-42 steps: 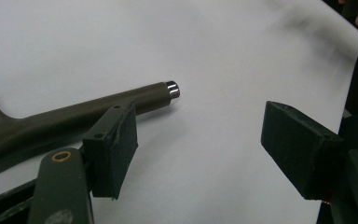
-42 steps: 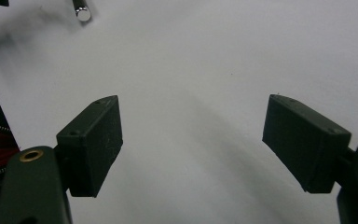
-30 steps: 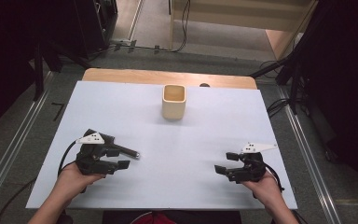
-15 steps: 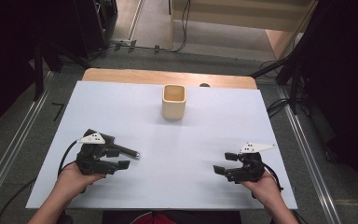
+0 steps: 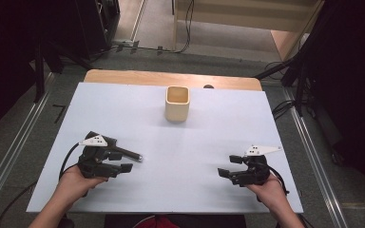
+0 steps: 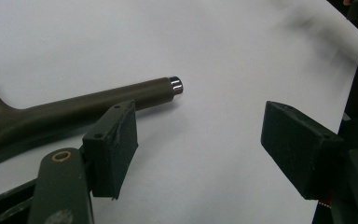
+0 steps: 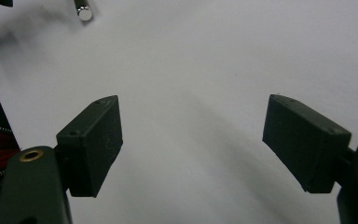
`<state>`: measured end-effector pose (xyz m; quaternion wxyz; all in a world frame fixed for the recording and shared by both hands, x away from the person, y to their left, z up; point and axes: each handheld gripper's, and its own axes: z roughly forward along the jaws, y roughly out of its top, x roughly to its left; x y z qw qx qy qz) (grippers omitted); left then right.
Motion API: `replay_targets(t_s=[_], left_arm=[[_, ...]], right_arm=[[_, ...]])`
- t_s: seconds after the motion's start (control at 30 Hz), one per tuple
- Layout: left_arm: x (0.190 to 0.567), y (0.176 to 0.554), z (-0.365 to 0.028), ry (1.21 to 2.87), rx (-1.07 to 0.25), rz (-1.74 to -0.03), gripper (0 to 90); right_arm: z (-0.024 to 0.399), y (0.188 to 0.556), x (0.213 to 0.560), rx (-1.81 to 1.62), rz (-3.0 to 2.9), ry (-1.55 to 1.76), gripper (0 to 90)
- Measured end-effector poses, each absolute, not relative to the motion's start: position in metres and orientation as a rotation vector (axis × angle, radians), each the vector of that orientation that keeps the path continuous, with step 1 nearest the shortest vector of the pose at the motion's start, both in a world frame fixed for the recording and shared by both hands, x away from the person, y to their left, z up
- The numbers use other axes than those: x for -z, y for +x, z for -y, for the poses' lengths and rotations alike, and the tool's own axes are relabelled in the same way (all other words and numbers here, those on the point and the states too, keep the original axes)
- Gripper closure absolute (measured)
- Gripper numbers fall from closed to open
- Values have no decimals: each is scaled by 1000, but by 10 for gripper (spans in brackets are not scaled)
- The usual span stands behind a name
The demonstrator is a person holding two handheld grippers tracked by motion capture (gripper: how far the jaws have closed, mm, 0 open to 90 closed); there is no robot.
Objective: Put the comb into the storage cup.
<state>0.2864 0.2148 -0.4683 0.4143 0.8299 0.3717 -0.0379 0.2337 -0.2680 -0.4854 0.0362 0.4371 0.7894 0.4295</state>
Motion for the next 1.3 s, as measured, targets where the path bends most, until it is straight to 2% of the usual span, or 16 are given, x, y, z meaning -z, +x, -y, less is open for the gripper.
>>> replay_targets(t_s=[0.53, 1.3], left_arm=[[456, 292, -214, 2045, 105, -1001, 299], [443, 323, -198, 2032, 60, -1048, 299]], right_arm=[[268, 234, 486, -1310, -2431, 1341, 182], [268, 235, 487, -1298, -2423, 1344, 182]])
